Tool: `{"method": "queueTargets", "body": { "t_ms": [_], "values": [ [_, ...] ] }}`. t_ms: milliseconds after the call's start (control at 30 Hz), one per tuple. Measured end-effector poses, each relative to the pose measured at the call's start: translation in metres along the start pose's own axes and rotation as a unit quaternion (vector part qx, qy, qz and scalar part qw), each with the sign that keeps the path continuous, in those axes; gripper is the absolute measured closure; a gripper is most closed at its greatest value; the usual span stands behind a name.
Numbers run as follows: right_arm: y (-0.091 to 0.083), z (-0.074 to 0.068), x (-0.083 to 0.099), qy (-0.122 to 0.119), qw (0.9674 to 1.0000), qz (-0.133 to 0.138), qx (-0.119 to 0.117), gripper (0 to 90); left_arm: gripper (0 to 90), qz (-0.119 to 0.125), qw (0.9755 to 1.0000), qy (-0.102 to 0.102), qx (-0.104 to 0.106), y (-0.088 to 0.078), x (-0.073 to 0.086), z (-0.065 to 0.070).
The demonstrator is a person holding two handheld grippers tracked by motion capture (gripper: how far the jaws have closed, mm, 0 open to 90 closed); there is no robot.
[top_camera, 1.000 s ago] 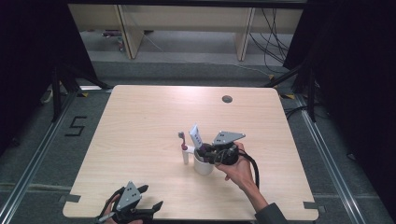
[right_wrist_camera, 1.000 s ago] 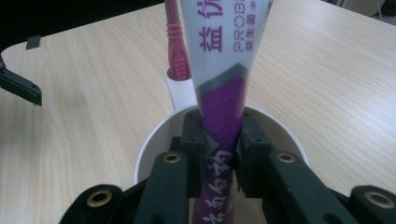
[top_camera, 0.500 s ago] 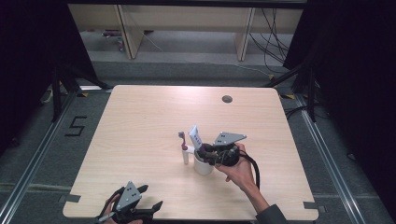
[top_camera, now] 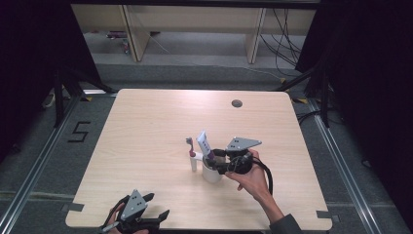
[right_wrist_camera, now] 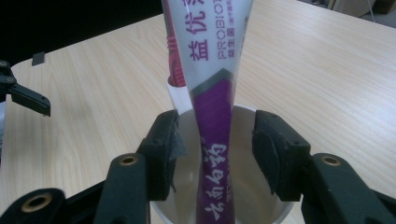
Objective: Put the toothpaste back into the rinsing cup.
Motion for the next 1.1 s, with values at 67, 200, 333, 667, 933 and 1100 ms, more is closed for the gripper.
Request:
{"method": "queueTargets", "body": {
  "t_ms": [67,200,333,667,933,1100],
  "values": [
    [-0.002,-0.001,0.000,0.011,0.9999,-0.002,-0.003,48.6,23.4,0.000,1.0000,0.001,-0.002,0.000,0.000,0.000],
    [-0.006,0.001,-0.002,0.014,0.9999,0.009,0.005,43.1,23.4,0.000,1.0000,0.000,0.000,0.000,0.000,0.000],
    [-0.015,0.001,-0.007,0.026,0.9994,0.021,0.012,40.8,23.4,0.000,1.0000,0.001,-0.002,0.000,0.000,0.000],
    [-0.033,0.012,-0.008,0.047,0.9979,0.029,0.033,36.1,23.4,0.001,1.0000,0.002,-0.001,0.000,0.000,0.000],
    [-0.047,0.023,-0.004,0.058,0.9966,0.040,0.044,32.4,23.3,0.001,1.0000,0.002,-0.001,0.000,0.000,-0.001],
    [-0.055,0.029,0.002,0.069,0.9955,0.034,0.054,30.3,23.0,0.006,1.0000,-0.002,-0.001,0.000,-0.001,0.000]
  ]
}}
Point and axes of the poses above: each handheld gripper's, and its own axes: y roughly forward along the jaws, x roughly out of its underside, z roughly to its right, the point moved 8 cm from there along y, roughly forward along the jaws, and after that the axes turned 1 degree about x, right-handed, at the moved point
